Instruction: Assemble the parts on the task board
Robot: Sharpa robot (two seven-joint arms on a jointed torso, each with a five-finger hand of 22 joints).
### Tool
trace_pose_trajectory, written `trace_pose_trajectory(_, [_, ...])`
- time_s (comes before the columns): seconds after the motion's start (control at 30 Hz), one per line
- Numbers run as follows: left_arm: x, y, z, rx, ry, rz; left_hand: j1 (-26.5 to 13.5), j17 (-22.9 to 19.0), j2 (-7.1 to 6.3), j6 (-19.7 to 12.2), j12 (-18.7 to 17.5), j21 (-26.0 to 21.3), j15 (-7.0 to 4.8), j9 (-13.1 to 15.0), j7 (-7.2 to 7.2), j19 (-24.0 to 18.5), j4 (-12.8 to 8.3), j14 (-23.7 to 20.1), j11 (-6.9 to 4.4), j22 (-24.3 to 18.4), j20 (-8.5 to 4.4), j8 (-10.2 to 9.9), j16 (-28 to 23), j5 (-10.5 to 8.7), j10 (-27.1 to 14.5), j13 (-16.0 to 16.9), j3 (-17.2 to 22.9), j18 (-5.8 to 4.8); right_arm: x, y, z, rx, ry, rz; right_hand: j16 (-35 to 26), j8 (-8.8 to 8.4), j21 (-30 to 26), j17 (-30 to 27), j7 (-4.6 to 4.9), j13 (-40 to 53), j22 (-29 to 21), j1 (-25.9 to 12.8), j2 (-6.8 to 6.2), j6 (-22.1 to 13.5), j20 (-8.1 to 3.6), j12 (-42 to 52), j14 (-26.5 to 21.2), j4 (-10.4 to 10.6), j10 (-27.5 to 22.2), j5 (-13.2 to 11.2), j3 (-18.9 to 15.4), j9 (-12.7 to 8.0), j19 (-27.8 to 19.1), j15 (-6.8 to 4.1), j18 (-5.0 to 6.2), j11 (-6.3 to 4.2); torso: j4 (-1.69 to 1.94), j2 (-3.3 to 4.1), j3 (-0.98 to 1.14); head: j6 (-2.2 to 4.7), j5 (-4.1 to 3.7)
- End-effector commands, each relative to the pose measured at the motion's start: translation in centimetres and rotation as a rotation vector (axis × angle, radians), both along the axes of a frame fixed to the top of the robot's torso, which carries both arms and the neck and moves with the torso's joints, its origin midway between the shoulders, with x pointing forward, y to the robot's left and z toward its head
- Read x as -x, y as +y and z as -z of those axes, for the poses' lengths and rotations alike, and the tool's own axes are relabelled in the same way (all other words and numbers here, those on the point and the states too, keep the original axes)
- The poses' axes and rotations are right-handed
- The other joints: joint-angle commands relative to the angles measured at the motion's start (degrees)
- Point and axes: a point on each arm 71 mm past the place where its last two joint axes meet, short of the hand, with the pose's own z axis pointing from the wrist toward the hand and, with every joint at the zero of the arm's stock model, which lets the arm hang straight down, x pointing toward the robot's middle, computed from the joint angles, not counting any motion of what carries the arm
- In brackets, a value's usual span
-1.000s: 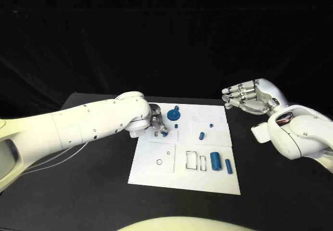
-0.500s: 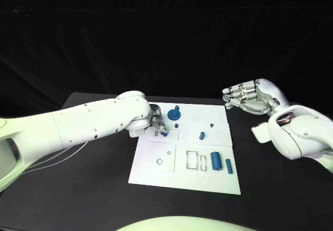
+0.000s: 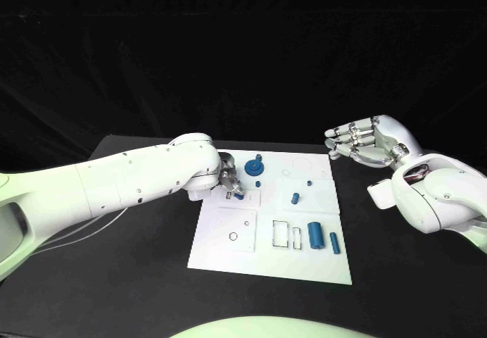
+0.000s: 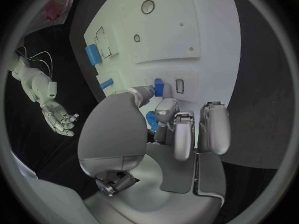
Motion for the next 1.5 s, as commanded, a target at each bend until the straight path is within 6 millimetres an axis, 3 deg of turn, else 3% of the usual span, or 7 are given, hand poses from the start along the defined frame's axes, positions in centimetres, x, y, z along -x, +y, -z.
trace_pose_trajectory(0.03, [0.1,-0.1,0.1,-0.017,0.010,0.008,-0.2,15.1,0.68,0.5,0.2,0.3,-0.45,0.2,-0.71,0.5,-4.5,5.8,-0.07,1.3,0.01,0.3,0.3,0.22,0.3,0.1,4.6,-0.86,0.0,0.1,0.0,0.000,-0.005,-0.015,-0.3,-0.21,-0.4,-0.1,0.25,-0.1,0.0,-0.5,-0.01,0.0,0.18,-0.3,-0.1,-0.3,0.0,0.4,0.2,0.0,0.4,0.26,0.20,0.53,0.00,0.00,0.02,-0.06,0.08])
trace_pose_trajectory(0.97, [0.1,-0.8,0.3,-0.048,0.028,0.030,-4.6,15.1,0.12,2.0,1.3,1.1,-1.04,0.9,-1.50,1.6,-3.0,5.8,-0.72,3.0,-0.55,0.7,0.3,0.06,1.8,1.5,3.8,-1.22,0.1,0.2,0.1,-0.007,0.002,-0.012,-0.3,-0.21,-0.4,-0.1,0.23,-0.1,-0.2,-0.5,-0.02,0.0,0.19,-0.3,-0.1,-0.3,0.0,0.5,0.2,0.0,0.4,0.26,0.21,0.51,-0.12,-0.04,0.14,-0.27,-0.04])
trace_pose_trajectory(1.5, [0.0,-1.3,0.4,-0.063,0.045,0.045,-6.3,15.1,0.26,2.9,2.3,1.4,-1.23,1.1,-1.80,2.1,-2.0,5.8,-0.97,3.7,-0.74,0.8,0.3,0.00,2.7,2.8,2.5,-1.38,0.1,0.1,0.0,-0.007,0.003,-0.012,-0.3,-0.21,-0.4,-0.1,0.23,-0.1,-0.2,-0.5,-0.02,0.0,0.19,-0.3,-0.1,-0.3,0.0,0.5,0.2,0.0,0.4,0.26,0.21,0.51,-0.01,0.05,0.05,-0.39,-0.43])
